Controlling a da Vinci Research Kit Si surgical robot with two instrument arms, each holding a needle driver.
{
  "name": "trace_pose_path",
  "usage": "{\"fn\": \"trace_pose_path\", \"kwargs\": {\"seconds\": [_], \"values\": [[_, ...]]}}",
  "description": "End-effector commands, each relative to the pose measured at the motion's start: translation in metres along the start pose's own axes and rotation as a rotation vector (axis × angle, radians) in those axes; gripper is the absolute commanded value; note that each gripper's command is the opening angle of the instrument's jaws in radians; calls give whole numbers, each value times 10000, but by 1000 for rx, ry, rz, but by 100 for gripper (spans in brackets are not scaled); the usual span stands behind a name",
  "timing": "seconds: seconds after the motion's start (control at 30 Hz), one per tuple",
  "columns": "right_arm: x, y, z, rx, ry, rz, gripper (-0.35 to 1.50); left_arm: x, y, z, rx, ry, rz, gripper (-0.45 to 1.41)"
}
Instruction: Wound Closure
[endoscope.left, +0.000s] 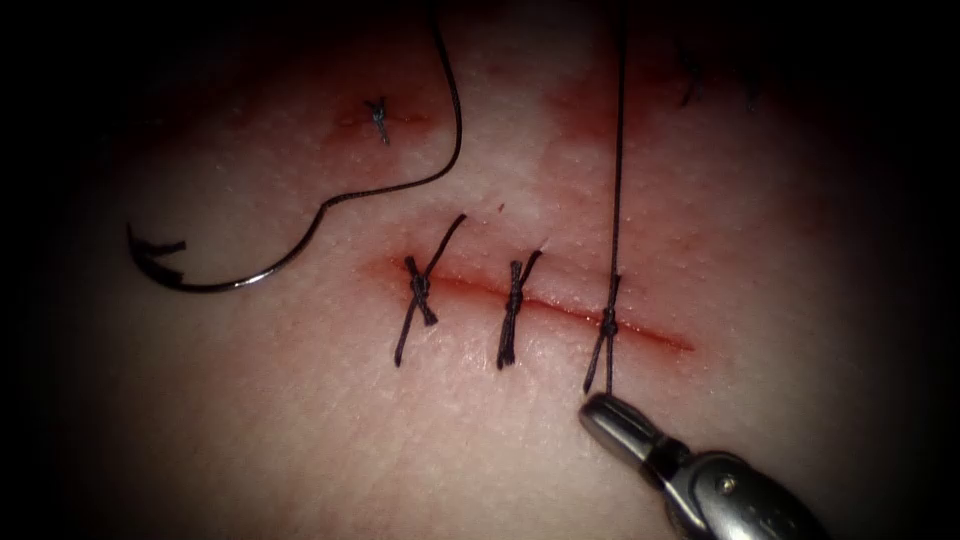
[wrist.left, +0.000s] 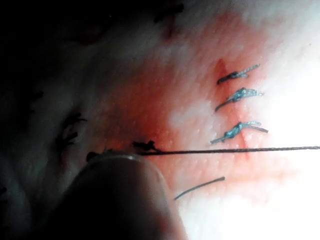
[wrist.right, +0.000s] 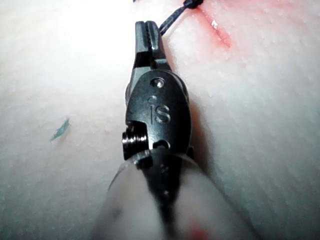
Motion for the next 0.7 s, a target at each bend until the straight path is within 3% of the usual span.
{"fn": "trace_pose_path", "kwargs": {"seconds": [0.03,0.27,0.43,0.63,0.7], "values": [[-19,-12,3,9,-21,-8,-35,0,1,13,7,-5,7,-45],[-32,-22,-2,21,-47,-31,-35,-8,-2,23,13,-4,7,-45],[-29,-22,-2,22,-37,-28,-35,-10,-2,22,15,-1,-4,-45],[-16,-13,1,45,64,-118,-35,-7,4,10,10,15,-25,-45],[-7,-6,3,78,90,-111,41,-4,4,-3,9,35,-35,-45]]}}
